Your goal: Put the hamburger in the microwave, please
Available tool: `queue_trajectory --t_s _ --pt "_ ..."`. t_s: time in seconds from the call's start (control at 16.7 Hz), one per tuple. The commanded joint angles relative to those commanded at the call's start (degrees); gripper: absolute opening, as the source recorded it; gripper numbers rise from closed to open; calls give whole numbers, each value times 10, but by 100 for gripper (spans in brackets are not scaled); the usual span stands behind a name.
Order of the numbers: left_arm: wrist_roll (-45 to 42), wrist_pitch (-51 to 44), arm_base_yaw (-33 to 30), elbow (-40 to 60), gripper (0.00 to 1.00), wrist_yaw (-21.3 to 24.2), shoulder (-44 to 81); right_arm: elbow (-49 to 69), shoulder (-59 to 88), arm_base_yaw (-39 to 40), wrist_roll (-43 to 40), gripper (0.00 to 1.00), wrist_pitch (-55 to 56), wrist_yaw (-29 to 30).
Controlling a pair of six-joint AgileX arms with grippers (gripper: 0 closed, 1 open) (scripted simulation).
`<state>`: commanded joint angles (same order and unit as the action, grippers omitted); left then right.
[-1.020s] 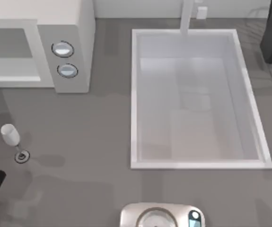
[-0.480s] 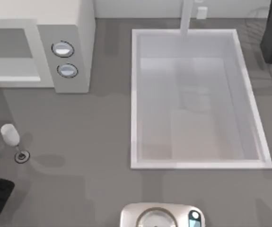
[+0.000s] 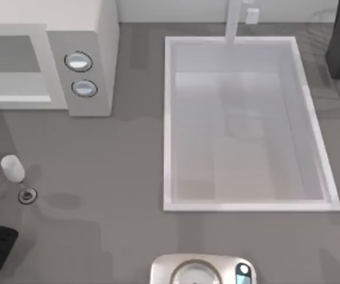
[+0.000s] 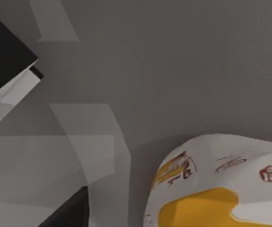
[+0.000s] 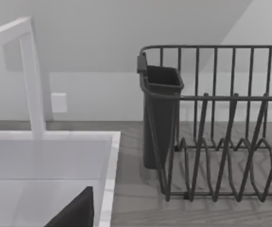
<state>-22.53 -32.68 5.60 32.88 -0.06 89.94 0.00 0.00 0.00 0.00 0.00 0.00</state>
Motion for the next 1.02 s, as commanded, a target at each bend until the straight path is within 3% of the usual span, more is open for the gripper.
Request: queue_trajectory --t_s 0.78,1.02 --pt "0 0 0 0 2 0 0 0 0 0 0 100 0 0" --pt "0 0 0 0 0 0 0 0 0 0 0 100 0 0"
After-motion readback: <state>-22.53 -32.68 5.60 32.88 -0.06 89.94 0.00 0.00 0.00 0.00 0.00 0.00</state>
